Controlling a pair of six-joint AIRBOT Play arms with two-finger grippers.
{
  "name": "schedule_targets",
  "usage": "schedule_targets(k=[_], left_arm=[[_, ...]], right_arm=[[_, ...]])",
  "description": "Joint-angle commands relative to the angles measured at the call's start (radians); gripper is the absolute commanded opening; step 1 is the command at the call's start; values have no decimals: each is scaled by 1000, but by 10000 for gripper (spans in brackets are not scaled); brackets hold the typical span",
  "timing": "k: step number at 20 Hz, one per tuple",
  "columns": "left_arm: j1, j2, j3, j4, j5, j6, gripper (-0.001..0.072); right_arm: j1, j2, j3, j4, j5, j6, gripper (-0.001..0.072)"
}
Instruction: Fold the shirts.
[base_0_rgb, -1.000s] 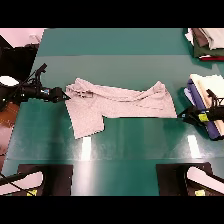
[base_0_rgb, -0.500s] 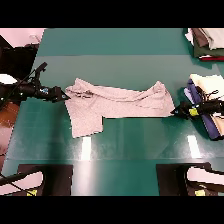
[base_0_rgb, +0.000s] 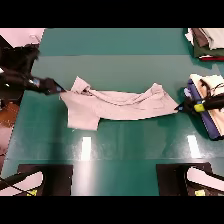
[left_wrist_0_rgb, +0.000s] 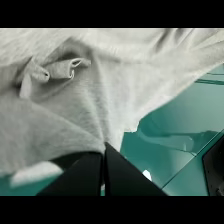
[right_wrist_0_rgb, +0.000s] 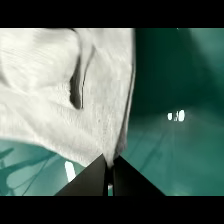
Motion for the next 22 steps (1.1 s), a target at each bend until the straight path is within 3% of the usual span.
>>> schedule_targets(k=[1,8,14,18,22], left_arm=[[1,57,273,8,-67,-71,21],[1,73,896,13,-70,-166,21],[1,301,918,89,113,-175,21],[1,427,919,137,184,-174,20],[1,433,861,149,155,-153,20]], right_arm=[[1,135,169,49,33,72,16],[1,366,592,101,-136,113,16],[0,524,829,-59,-135,133,16],[0,544,976,-278,-35,221,15],[0,415,1126,-373,212,254,15]])
